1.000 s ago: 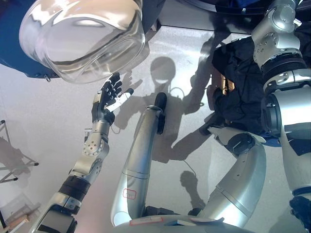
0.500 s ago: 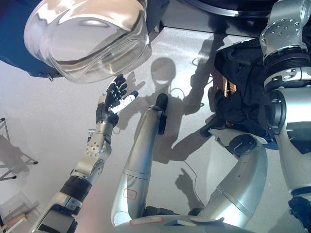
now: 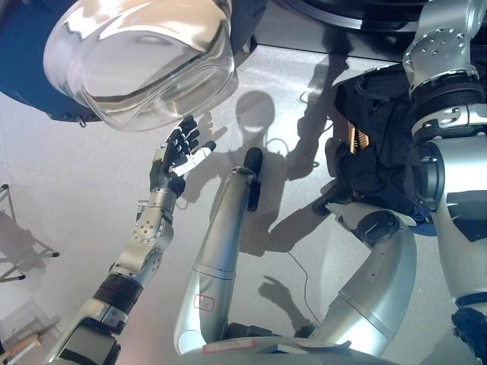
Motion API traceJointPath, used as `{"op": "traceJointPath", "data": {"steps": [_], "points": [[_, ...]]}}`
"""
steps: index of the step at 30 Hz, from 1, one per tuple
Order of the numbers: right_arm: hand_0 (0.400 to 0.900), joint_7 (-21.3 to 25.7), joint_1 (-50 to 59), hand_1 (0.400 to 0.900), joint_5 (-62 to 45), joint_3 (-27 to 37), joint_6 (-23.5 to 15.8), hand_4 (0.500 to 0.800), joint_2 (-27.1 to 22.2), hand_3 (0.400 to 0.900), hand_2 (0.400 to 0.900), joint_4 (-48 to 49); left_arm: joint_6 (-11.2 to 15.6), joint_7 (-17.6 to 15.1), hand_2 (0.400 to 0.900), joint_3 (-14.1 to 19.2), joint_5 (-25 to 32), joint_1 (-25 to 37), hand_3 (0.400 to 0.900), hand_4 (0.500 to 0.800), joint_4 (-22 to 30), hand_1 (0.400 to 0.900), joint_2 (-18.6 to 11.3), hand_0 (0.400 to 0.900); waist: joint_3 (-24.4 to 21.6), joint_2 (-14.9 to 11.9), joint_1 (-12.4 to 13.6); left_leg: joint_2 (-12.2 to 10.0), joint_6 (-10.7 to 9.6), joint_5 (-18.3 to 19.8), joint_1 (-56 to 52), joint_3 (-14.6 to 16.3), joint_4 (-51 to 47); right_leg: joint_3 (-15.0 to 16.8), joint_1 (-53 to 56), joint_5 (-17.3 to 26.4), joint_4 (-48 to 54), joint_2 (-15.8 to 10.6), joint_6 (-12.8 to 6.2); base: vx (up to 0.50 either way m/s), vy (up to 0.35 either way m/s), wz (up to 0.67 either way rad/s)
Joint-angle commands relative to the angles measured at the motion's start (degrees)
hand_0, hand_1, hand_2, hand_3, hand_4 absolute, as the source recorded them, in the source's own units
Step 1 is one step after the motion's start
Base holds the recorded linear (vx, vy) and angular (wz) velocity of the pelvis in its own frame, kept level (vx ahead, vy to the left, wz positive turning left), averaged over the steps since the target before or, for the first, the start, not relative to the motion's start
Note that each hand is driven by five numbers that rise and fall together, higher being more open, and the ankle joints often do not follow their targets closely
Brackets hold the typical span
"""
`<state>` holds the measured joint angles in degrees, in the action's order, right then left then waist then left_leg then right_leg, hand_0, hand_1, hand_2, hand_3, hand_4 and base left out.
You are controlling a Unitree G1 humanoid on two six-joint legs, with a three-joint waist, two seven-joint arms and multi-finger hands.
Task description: Put the clothes in the basket into the washing machine.
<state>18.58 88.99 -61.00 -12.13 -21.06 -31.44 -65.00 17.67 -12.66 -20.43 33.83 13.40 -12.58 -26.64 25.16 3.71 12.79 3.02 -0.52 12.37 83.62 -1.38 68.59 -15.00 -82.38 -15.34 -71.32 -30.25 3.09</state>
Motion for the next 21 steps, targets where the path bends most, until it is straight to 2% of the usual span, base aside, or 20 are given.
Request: {"op": "traceJointPath", "data": {"steps": [1,2,5,11,16,21], "points": [[0.9,0.93,2.49,0.9,24.46,-14.11,2.61,0.8,1.84,0.9,0.9,7.07,4.3,0.94,0.9,0.16,0.5,-4.9,0.9,0.8,-0.96,0.9,-1.13,0.9,-11.38,1.1,-2.18,-0.23,1.46,-1.6,0.19,0.74,-5.27,-0.56,-5.37,1.34,0.37,2.5,-7.87,-0.03,0.0,-0.11],[0.9,2.24,4.09,0.9,31.73,-17.59,4.39,0.8,1.22,0.9,0.9,5.5,4.6,0.87,0.9,0.45,0.59,-5.27,0.9,0.8,-0.87,0.9,-1.03,0.9,-11.42,0.91,-2.43,-0.33,1.39,-1.63,0.13,0.85,-5.41,-0.67,-5.26,1.51,0.68,2.58,-7.82,-0.02,0.004,-0.11],[0.9,4.03,4.37,0.9,39.26,-20.02,5.9,0.8,1.91,0.9,0.9,4.2,4.67,0.16,0.9,0.55,0.12,-5.39,0.9,0.8,-0.13,0.9,-0.45,0.9,-11.35,0.7,-2.69,-0.37,1.42,-1.67,-0.13,0.97,-5.78,-1.01,-4.78,1.74,1.37,2.72,-7.78,-0.01,0.012,-0.09],[0.9,6.17,0.89,0.9,39.63,-16.7,5.59,0.8,3.16,0.9,0.9,5.15,4.5,-1.28,0.9,0.85,-1.26,-5.13,0.9,0.8,0.43,0.9,0.23,0.9,-11.05,0.76,-3.38,-0.63,1.27,-2.04,-1.37,1.3,-7.71,-2.0,-2.92,2.1,3.5,3.09,-7.95,-0.01,0.011,-0.04],[0.9,7.76,-11.56,0.9,41.31,-11.36,4.55,0.8,5.63,0.9,0.9,22.0,4.16,-3.08,0.9,3.19,-2.54,-4.97,0.9,0.8,-0.62,0.9,1.29,0.9,-9.92,0.23,-5.86,-1.22,0.84,-2.98,-5.25,2.29,-12.42,-4.01,2.26,3.65,9.2,4.96,-8.12,-0.02,0.057,-0.24],[0.9,6.96,-27.53,0.9,43.27,-5.5,3.71,0.8,7.74,0.9,0.9,34.91,3.77,-3.28,0.9,5.0,-1.89,-4.86,0.9,0.8,-4.12,0.9,3.38,0.9,-8.99,-0.46,-8.83,-2.34,0.24,-4.84,-13.98,4.34,-22.77,-8.01,12.01,5.72,19.3,8.05,-9.73,-0.03,0.052,-0.2]]}}
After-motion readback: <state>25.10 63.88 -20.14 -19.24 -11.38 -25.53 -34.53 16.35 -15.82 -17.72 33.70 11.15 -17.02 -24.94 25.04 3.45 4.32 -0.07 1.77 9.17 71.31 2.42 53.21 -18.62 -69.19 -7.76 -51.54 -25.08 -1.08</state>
